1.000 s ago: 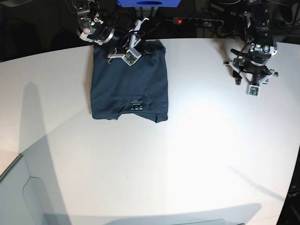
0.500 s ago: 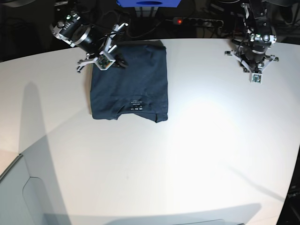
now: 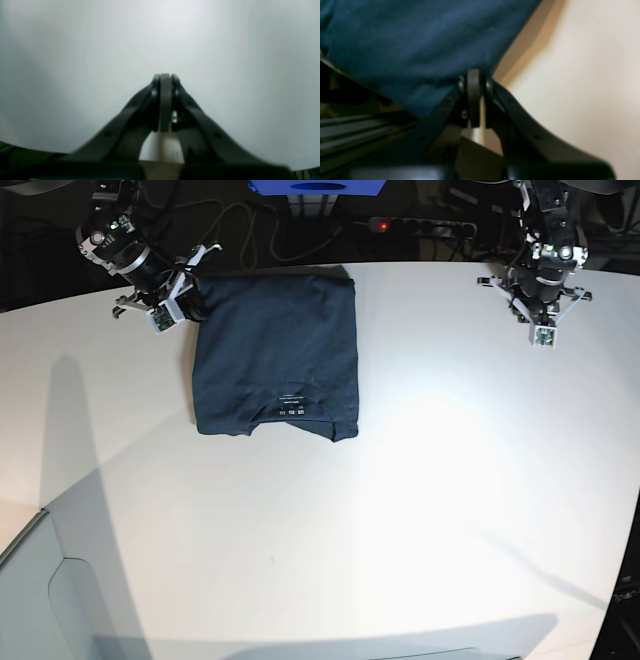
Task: Fold the T-shirt properly
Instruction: 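Press and smooth the folded shirt's collar edge with the right gripper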
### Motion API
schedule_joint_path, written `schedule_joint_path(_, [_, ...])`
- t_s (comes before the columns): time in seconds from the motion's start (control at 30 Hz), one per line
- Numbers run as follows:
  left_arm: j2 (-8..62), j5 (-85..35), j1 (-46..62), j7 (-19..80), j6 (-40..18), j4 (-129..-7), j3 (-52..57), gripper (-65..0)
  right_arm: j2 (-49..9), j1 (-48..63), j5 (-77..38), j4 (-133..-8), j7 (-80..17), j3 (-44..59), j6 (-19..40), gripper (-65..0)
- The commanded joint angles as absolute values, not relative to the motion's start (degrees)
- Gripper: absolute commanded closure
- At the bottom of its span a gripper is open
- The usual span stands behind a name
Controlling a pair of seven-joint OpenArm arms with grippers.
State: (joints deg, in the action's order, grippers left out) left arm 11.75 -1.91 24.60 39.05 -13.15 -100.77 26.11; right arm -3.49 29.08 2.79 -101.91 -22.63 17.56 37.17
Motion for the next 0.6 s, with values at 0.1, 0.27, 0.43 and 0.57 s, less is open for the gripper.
schedule_joint_path(0.1, [11.56,-2.07,26.07,37.93,-12.97,-101.85,26.42,0.0,-3.74,28.26,1.89,-100.79,-21.41,17.89,37.85,0.0])
schedule_joint_path(0.27, [11.21,-2.07,26.59,37.93,-12.97,-101.93,26.42,0.0,-3.21,31.34,1.89,-109.14,-21.49,18.42,37.85,0.0])
schedule_joint_path(0.43, [11.21,-2.07,26.77,37.93,-12.97,-101.93,26.42,0.0,-0.92,33.89,1.89,-114.42,-21.67,16.40,38.02,0.0])
schedule_joint_path(0.57, [11.21,-2.07,26.59,37.93,-12.97,-101.93,26.42,0.0,-1.01,33.63,1.98,-110.73,-21.58,12.53,38.02,0.0])
